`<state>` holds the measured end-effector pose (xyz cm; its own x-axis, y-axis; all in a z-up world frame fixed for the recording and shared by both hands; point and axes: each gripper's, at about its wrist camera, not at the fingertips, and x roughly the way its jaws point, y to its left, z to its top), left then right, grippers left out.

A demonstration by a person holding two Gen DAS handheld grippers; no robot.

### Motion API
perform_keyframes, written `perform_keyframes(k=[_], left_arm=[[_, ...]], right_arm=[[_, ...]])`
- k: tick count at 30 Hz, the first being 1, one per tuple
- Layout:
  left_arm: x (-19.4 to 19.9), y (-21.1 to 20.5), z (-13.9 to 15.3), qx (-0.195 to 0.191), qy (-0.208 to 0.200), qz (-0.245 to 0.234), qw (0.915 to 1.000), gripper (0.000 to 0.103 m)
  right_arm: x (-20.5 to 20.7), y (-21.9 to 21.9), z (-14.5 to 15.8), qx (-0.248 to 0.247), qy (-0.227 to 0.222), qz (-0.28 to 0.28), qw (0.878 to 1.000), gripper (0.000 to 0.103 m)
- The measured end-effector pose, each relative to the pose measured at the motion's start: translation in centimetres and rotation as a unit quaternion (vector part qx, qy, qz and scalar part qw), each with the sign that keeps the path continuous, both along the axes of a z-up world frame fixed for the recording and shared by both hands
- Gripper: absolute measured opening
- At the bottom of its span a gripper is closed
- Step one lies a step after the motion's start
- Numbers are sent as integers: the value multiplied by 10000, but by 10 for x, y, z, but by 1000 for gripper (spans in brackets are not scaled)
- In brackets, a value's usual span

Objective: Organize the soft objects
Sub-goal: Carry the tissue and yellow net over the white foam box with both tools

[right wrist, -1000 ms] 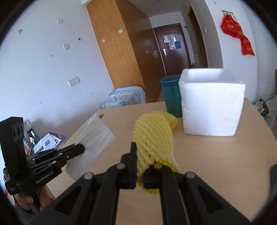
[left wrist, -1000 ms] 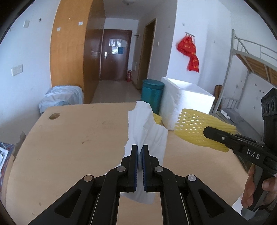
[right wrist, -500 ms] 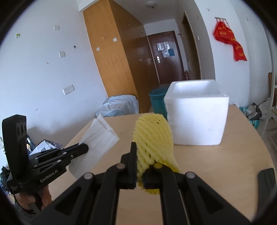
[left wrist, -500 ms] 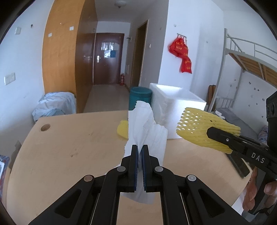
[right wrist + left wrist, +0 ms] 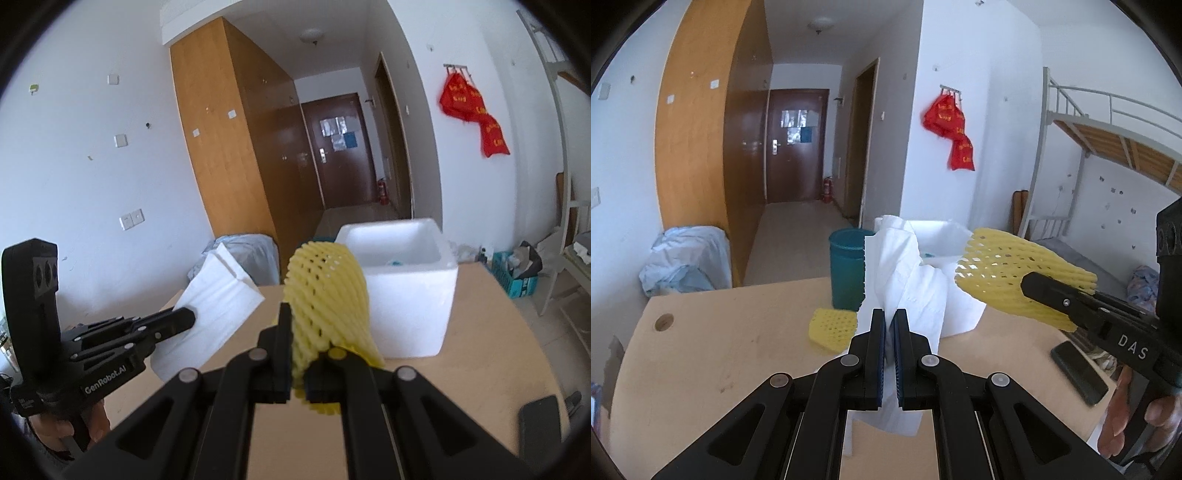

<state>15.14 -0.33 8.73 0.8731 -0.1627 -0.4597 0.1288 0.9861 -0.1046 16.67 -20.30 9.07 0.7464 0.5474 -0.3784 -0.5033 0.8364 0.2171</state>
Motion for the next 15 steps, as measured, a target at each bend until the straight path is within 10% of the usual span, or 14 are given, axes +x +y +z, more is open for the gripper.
perform_keyframes(k=[15], left_arm=[[49, -16, 16, -132, -113, -333, 9993, 5]], right_arm=[[33, -8, 9, -78, -61, -271, 9996, 7]])
